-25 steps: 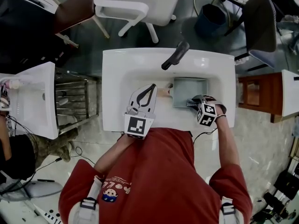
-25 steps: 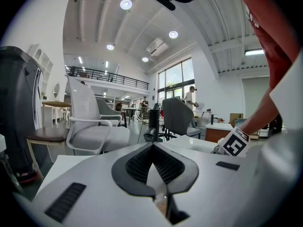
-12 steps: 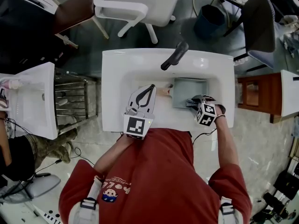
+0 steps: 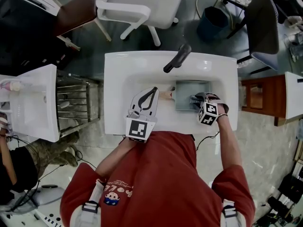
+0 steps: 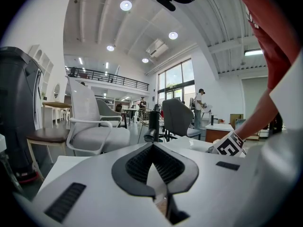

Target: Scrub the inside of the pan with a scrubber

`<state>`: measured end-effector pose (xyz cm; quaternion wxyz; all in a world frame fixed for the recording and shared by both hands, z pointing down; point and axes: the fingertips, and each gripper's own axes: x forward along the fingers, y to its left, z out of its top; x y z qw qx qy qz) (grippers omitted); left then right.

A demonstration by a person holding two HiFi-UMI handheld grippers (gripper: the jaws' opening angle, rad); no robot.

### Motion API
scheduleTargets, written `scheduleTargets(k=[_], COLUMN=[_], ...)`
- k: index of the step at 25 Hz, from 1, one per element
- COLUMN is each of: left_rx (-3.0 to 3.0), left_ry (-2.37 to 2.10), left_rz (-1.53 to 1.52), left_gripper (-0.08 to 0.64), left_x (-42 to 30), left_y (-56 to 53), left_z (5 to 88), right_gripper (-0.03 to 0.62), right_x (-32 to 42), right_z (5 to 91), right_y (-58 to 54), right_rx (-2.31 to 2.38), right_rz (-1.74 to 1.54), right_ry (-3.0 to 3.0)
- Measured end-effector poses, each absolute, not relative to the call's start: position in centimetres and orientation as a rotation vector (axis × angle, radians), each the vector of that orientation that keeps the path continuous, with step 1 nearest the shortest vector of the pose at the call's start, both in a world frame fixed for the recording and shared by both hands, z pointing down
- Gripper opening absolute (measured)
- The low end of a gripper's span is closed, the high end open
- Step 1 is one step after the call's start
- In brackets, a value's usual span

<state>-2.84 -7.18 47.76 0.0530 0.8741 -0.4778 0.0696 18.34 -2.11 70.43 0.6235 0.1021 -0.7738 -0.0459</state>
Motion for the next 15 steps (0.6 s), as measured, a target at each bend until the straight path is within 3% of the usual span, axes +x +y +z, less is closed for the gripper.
scheduleTargets(k=[15], left_rx=[2.657], left_ry=[-1.465], left_rz=[0.221], left_gripper=[0.014], left_x=[-3.1], left_y=[-7.2], left_z=[48.1], right_gripper=[0.156], right_x=[18.8], right_z=[71.0], right_y=[-8.1], right_rx=[0.355], right_rz=[-0.263], right_ry=[-1.700])
